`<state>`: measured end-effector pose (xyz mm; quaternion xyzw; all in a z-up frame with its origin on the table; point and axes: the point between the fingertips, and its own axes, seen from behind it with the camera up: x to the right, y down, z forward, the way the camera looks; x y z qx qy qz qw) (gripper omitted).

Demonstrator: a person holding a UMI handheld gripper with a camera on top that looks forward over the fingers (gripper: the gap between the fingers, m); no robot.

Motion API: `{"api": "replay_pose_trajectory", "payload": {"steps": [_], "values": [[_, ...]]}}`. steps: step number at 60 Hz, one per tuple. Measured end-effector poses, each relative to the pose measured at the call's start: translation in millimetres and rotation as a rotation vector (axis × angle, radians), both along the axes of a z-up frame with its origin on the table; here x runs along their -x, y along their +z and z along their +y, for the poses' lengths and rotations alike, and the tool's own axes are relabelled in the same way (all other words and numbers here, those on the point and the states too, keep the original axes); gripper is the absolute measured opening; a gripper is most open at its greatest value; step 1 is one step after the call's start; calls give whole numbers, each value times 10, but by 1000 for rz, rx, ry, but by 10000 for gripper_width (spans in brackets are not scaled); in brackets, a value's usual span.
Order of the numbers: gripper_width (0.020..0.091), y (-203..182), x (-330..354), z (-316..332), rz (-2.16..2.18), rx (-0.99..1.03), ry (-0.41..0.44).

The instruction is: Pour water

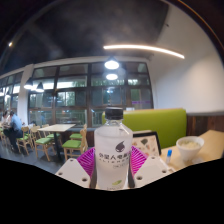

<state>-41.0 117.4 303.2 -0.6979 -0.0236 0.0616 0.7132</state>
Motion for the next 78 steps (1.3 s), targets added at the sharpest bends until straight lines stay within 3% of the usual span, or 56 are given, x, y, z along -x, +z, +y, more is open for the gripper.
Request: {"api": "replay_pose_trajectory", "payload": {"steps": [10, 15, 34, 41, 46, 48, 67, 78], "values": [[440, -711, -161, 168, -38, 90, -46], [440, -879, -223, 214, -46, 121, -56], [480, -976, -226, 205, -92, 113, -63], [587, -980, -245, 202, -112, 122, -76], [794, -1130, -261, 133, -136, 213, -67], [843, -1136, -227, 82, -120, 225, -52], [828, -577, -201, -1014, -41, 176, -15], [826, -452, -132, -1837, 29, 191, 67]]}}
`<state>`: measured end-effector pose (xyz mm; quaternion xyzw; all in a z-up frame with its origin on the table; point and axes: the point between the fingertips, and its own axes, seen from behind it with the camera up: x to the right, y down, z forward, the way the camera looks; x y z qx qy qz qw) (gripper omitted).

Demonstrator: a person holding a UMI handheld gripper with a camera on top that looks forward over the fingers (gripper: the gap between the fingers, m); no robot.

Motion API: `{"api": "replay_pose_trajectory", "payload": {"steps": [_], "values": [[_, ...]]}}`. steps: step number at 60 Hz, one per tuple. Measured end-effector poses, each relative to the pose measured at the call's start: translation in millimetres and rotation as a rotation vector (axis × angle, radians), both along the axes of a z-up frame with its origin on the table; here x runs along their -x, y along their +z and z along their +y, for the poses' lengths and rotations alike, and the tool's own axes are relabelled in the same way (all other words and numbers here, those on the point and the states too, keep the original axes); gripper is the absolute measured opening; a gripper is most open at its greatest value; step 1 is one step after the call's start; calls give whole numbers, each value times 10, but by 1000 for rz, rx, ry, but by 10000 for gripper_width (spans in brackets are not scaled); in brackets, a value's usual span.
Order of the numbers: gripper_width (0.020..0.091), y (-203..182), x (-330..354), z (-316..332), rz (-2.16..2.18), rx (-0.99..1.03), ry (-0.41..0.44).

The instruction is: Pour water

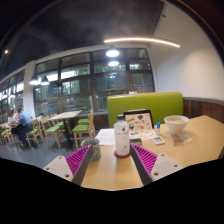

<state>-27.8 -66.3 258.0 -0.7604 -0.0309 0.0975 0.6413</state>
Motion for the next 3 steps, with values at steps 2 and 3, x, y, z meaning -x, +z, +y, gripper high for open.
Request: {"api": "replay_pose_trajectory", "payload": {"steps": [2, 3], "values": [[827, -7, 25, -158, 14, 11, 9], [829, -13, 26, -225, 22, 14, 13]]}}
